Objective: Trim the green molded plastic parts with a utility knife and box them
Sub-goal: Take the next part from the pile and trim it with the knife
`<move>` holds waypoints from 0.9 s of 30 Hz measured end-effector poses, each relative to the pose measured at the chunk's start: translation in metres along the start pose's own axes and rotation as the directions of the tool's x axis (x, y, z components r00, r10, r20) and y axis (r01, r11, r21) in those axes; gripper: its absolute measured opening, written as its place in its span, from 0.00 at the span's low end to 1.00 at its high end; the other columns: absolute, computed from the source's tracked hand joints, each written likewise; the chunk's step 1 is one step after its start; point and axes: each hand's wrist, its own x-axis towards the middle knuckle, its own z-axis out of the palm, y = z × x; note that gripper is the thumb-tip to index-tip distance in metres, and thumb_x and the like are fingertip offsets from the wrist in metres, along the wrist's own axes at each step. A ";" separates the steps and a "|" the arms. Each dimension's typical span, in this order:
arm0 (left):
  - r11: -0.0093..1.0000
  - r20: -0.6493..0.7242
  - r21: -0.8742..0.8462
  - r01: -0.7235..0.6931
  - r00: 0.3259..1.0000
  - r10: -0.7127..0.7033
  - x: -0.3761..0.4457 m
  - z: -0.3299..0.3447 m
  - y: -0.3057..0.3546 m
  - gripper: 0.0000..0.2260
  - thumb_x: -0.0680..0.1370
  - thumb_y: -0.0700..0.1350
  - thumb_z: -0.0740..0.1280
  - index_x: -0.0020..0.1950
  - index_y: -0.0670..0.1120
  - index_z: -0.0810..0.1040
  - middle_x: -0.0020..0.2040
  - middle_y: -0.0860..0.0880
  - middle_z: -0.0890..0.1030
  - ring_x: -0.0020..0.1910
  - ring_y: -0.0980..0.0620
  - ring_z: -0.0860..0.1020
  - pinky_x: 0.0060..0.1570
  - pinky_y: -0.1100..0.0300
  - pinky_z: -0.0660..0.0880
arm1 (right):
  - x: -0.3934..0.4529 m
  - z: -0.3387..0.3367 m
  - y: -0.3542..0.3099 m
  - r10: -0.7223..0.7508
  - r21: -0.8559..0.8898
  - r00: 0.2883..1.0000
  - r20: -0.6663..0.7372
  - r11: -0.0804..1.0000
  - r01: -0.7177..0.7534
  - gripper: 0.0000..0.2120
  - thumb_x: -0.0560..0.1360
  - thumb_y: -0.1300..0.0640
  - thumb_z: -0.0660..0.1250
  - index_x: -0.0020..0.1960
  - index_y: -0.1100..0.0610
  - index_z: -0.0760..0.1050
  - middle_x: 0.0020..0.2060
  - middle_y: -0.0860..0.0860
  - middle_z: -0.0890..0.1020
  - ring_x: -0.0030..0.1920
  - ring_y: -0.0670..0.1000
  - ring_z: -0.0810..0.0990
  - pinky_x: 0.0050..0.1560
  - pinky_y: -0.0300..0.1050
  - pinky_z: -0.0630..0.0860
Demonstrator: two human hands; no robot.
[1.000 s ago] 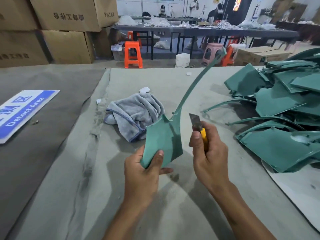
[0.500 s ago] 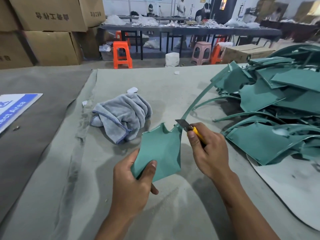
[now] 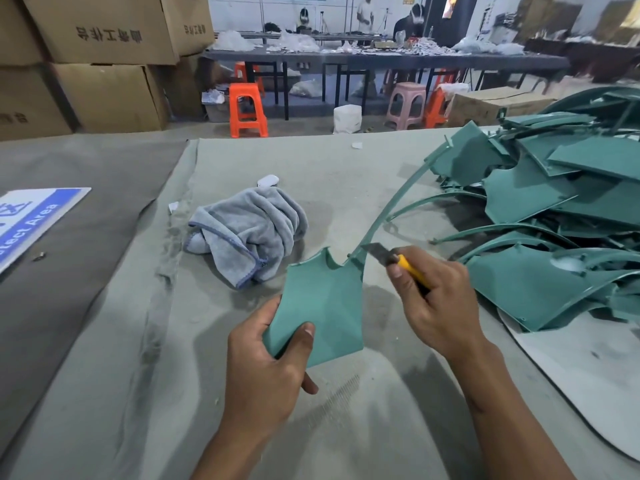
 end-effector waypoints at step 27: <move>0.986 0.091 -0.053 0.157 0.984 -0.152 0.005 -0.007 -0.002 0.14 0.69 0.38 0.75 0.49 0.56 0.86 0.36 0.46 0.83 0.18 0.43 0.74 0.17 0.61 0.69 | -0.002 -0.014 0.021 0.043 -0.094 0.995 -0.088 0.994 -0.051 0.13 0.83 0.51 0.64 0.45 0.58 0.78 0.29 0.45 0.69 0.26 0.49 0.67 0.27 0.45 0.65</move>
